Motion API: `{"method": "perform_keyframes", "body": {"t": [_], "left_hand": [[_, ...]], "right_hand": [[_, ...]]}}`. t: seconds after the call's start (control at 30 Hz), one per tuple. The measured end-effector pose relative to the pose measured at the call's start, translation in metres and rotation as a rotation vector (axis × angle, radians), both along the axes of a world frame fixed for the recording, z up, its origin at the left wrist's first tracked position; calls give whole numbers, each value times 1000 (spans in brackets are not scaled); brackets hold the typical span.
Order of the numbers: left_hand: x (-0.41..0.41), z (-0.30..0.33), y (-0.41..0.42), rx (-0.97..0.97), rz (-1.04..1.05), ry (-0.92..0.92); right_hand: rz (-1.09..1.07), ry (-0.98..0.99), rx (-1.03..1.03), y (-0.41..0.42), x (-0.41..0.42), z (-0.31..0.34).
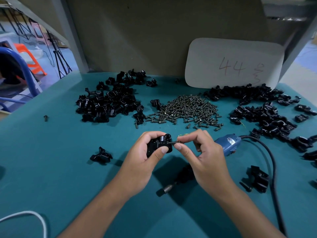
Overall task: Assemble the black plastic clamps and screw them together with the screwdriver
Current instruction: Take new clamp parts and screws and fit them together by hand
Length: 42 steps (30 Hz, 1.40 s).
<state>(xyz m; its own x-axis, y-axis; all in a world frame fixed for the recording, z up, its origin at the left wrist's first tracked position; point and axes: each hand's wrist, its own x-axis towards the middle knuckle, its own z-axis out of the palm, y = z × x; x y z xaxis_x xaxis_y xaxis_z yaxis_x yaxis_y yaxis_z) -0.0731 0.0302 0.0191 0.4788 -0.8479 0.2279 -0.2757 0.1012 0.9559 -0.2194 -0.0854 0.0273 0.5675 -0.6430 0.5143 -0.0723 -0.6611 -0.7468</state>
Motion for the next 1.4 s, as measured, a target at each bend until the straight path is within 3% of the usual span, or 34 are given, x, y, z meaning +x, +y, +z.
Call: {"method": "perform_keyframes", "body": {"t": [0.47, 0.7, 0.93, 1.4], "left_hand": [[1, -1, 1, 1, -27, 91], [-2, 1, 1, -2, -10, -30], [-2, 0, 1, 10, 20, -76], [-3, 1, 2, 33, 22, -73]], "right_hand": [[9, -11, -87, 3, -1, 5], [-17, 2, -169, 5, 1, 7], [15, 24, 16, 6, 2, 9], [-8, 120, -181, 3, 3, 4]]}}
